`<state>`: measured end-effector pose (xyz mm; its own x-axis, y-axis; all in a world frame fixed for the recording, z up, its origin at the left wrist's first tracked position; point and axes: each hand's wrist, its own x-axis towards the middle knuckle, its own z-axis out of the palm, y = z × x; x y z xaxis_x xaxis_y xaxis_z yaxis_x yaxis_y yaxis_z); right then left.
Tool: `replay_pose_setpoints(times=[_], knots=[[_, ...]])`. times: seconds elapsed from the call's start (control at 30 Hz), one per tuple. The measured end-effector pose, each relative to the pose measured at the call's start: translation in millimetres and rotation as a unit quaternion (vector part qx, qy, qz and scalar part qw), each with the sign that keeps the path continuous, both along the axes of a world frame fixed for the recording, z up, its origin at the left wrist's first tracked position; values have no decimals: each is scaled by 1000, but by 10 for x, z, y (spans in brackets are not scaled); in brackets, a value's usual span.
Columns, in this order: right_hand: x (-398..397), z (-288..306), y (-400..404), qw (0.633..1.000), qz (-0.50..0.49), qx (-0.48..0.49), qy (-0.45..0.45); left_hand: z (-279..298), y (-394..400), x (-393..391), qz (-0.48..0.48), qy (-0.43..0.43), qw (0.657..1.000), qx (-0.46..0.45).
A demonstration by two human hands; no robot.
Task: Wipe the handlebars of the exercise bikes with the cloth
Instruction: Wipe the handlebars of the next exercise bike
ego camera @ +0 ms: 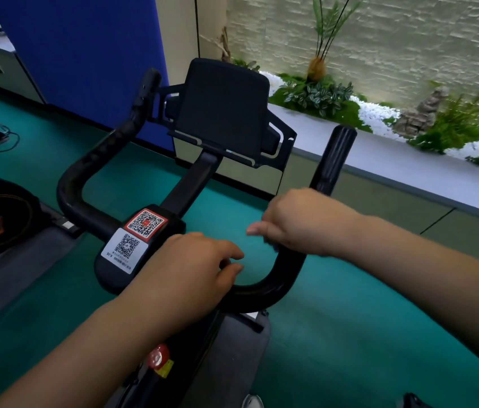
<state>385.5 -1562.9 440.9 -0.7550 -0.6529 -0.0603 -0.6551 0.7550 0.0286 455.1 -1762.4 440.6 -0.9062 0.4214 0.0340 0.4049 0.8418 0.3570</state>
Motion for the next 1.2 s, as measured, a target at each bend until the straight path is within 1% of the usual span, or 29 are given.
replay_pose_setpoints(times=[0.07,0.17,0.23,0.27,0.37,0.43,0.5,0.6,0.67,0.73,0.8,0.9,0.97,1.03,1.1,1.2], knots=[[58,-5,-53,1000,23,-10,-19,15,-68,-15,2,20,1000,-1],[-84,76,52,997,-4,-22,-69,45,-186,-42,18,45,999,16],[-151,84,98,996,-17,-15,-83,57,-269,-61,20,84,996,14],[-124,90,67,995,-39,-15,-85,66,-313,-65,24,96,995,13],[116,58,-185,995,-85,20,-56,89,-439,-83,32,109,993,-2],[348,-10,-412,992,-103,32,-72,100,-517,-92,34,116,993,0],[554,-63,-586,991,-106,16,-80,95,-588,-95,32,122,992,-1],[562,-4,-567,989,-129,3,-73,79,-681,-98,25,127,992,-6],[510,27,-490,989,-127,10,-77,78,-737,-106,22,131,991,4],[548,-7,-504,992,-111,27,-55,61,-796,-110,18,132,991,19],[654,-32,-617,991,-131,25,-20,31,-847,-99,10,133,991,31],[765,-79,-811,978,-206,-19,-3,-32,-899,-83,-5,136,990,45],[801,-115,-950,964,-256,-65,15,-71,-931,-77,-19,141,988,58],[821,-162,-1079,950,-287,-119,34,-103,-973,-76,-21,148,987,63],[833,-191,-1174,941,-291,-168,33,-126,-1018,-88,-11,150,986,65],[878,-115,-1107,946,-271,-175,-28,-150,-1075,-106,-12,145,987,65]])
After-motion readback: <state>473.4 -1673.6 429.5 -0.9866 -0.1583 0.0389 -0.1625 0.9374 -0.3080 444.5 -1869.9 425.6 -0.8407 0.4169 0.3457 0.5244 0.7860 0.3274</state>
